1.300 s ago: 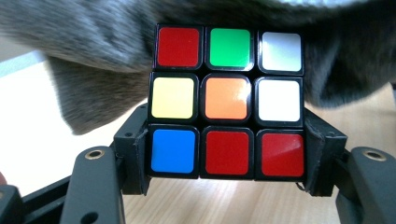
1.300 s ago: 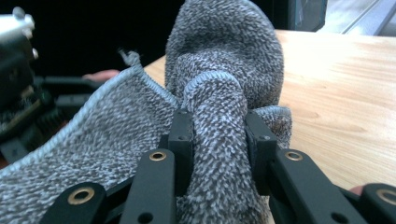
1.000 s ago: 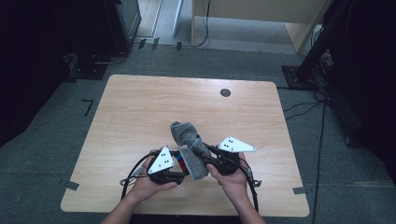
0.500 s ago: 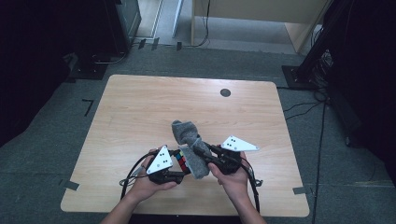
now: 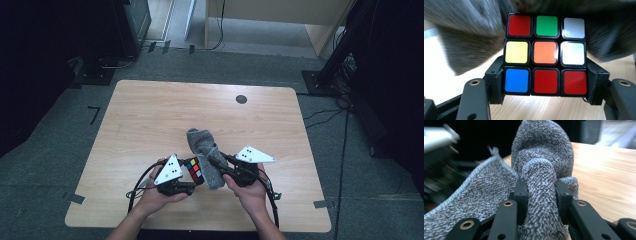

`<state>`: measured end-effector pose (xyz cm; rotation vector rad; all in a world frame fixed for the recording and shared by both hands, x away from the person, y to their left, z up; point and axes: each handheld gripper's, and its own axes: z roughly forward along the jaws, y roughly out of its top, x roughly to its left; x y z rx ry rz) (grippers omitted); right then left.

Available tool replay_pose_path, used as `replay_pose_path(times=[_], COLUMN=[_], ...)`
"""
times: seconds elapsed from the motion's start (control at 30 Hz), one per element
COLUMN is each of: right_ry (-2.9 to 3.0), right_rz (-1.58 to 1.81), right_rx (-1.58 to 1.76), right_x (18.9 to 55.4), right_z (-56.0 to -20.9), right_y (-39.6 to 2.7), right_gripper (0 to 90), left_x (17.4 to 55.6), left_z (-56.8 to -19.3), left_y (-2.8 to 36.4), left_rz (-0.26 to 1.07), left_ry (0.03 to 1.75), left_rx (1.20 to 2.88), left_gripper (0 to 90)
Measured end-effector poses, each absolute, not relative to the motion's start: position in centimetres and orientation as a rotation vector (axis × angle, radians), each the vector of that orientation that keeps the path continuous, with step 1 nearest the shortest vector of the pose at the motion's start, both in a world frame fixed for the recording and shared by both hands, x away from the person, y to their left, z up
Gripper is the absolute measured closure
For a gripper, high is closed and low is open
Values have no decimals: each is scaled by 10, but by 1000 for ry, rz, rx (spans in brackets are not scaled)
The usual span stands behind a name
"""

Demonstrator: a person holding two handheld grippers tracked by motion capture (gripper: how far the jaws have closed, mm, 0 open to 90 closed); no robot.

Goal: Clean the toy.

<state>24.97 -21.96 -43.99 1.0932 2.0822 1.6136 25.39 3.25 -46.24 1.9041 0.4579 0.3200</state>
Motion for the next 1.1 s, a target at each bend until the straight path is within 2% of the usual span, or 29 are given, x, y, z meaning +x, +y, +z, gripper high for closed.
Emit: replay_pose_path(times=[0.1, 0.3, 0.53, 0.73, 0.93, 1.1], right_ry=[2080, 2067, 2054, 2064, 2050, 2084], right_rz=[1639, 1736, 1673, 1700, 1601, 1621], right_rx=[1136, 1033, 1148, 967, 1099, 996], right_x=[252, 242, 252, 237, 252, 250], right_z=[-445, -430, -444, -426, -446, -448], right_y=[-223, -214, -226, -209, -224, -217], right_gripper=[699, 698, 699, 700, 704, 711], left_x=[254, 254, 257, 253, 258, 268], left_z=[-461, -463, -458, -462, -454, -447], left_y=[34, 32, 42, 34, 49, 69], left_rz=[315, 313, 281, 316, 319, 271], left_ry=[459, 445, 457, 438, 480, 588], left_rx=[1893, 1899, 1839, 1891, 1802, 1665], left_gripper=[340, 340, 339, 340, 340, 340])
